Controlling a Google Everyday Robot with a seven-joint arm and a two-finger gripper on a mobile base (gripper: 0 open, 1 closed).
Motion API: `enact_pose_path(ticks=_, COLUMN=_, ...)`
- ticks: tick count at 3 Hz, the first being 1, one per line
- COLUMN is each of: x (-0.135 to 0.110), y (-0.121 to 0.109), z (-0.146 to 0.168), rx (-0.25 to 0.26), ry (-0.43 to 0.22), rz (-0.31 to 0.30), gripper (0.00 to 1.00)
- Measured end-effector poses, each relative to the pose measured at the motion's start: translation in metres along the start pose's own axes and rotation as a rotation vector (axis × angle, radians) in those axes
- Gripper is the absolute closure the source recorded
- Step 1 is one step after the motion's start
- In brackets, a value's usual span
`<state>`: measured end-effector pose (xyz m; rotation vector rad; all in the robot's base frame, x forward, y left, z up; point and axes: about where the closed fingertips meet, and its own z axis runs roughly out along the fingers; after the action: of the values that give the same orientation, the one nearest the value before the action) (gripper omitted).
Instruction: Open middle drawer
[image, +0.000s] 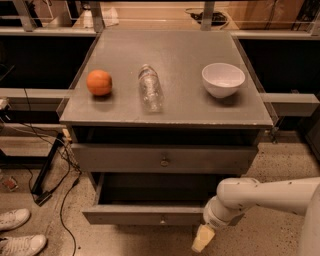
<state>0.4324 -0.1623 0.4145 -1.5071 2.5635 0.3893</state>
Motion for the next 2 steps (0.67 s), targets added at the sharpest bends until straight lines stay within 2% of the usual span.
enact_pose_path(ticks=1, x=0.000, y=0.000, z=0.000, rx=0.000, ry=0.000, rz=0.000, gripper=0.00)
enact_pose_path(ticks=2, x=-0.030, y=-0.002, z=-0.050, rx=0.035, ry=-0.057, rz=-0.088, gripper=0.00)
